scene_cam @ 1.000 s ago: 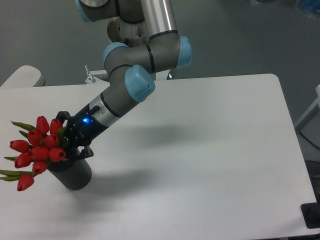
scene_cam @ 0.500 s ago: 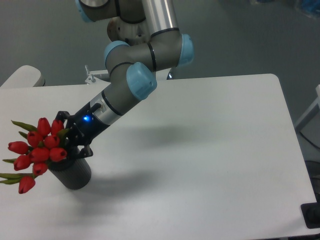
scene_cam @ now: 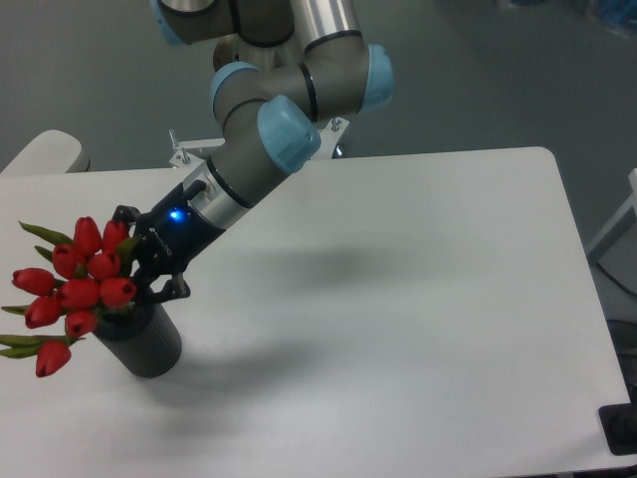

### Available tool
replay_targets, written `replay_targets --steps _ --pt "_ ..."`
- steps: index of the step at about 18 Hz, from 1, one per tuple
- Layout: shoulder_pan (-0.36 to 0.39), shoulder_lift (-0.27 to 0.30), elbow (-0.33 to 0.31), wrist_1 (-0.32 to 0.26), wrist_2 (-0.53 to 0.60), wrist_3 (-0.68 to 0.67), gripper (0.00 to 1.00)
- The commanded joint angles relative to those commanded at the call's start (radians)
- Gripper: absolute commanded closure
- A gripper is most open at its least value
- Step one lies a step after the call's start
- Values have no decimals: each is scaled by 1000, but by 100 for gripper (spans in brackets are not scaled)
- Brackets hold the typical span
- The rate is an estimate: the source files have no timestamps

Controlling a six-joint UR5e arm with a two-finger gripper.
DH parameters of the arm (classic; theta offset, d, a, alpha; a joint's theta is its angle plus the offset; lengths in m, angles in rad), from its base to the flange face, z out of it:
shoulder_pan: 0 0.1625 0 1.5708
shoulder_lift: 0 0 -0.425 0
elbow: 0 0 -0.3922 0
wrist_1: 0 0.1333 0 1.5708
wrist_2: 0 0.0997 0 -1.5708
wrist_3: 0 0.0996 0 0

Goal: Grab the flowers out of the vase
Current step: 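Lift the gripped tulips up out of the black vase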

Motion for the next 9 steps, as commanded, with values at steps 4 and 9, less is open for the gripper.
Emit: replay_targets --steps 4,9 --pt "12 23 34 0 -19 -43 62" --pt "17 25 86 -2 -25 -92 62"
